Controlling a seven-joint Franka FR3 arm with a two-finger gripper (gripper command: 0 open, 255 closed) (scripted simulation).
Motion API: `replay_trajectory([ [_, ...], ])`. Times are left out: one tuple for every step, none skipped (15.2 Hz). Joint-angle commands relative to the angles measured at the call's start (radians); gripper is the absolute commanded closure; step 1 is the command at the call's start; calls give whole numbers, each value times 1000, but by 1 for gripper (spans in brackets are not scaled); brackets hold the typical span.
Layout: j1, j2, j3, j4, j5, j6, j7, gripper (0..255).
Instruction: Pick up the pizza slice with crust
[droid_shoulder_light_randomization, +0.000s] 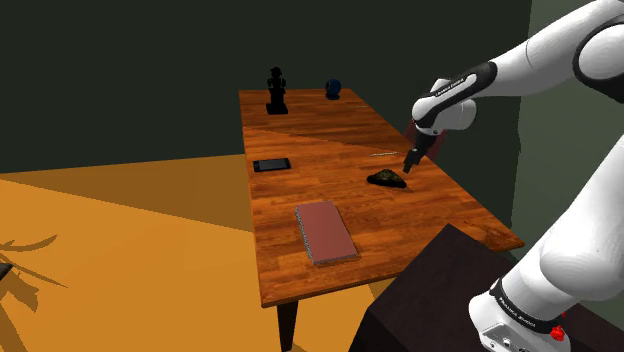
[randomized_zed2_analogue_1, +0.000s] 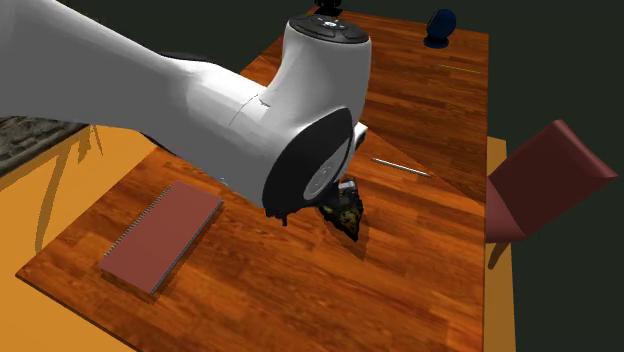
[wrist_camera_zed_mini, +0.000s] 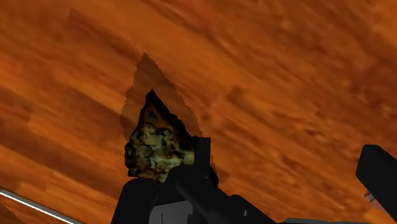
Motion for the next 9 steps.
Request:
replay_trajectory([
  [-17,83,5,40,62,32,-66,0],
  [-30,126,11,66,92,41,-98,0],
  [-46,167,20,94,120,49,-128,0],
  [-62,208,29,123,147,56,-157,0],
  [-80,249,40,154,170,61,-183,0],
  [-98,289,50,186,192,65,-207,0],
  [-117,329,62,219,211,69,-229,0],
  [-136,368,74,253,228,71,-249,0],
  [-154,407,84,288,244,72,-267,0],
])
